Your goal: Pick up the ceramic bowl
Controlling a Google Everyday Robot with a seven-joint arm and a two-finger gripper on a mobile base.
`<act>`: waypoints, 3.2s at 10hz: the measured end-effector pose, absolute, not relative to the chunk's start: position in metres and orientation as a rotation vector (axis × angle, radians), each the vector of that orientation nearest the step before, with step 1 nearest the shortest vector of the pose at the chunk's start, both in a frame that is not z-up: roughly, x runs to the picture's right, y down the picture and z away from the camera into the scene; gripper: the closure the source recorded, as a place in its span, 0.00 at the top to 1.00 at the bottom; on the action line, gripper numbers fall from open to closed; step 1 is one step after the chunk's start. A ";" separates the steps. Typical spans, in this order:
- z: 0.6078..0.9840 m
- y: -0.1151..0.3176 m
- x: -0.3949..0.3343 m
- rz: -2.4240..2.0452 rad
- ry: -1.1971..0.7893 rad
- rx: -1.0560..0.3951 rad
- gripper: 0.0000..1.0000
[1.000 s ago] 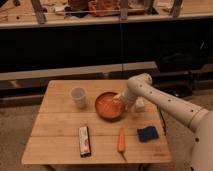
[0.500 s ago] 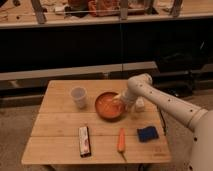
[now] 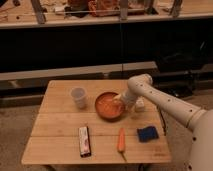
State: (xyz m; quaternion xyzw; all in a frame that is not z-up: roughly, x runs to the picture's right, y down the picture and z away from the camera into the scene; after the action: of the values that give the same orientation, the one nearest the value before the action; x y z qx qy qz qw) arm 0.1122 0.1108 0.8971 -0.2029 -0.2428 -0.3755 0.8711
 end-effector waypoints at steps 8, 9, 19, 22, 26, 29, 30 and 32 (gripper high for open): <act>0.901 0.114 0.114 -0.783 -0.526 -0.432 0.80; 0.901 0.115 0.114 -0.783 -0.528 -0.432 0.80; 0.903 0.116 0.117 -0.786 -0.543 -0.437 0.71; 0.901 0.112 0.116 -0.793 -0.543 -0.436 0.41; 0.883 0.094 0.113 -0.816 -0.534 -0.429 0.03; 0.855 0.069 0.117 -0.845 -0.532 -0.415 0.03; 0.852 0.065 0.116 -0.854 -0.531 -0.412 0.03; 0.847 0.061 0.115 -0.862 -0.530 -0.412 0.03</act>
State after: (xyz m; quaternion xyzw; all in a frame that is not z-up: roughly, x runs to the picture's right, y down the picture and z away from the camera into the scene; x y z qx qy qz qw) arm 0.1145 0.0614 0.8473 -0.1960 -0.2522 -0.4099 0.8544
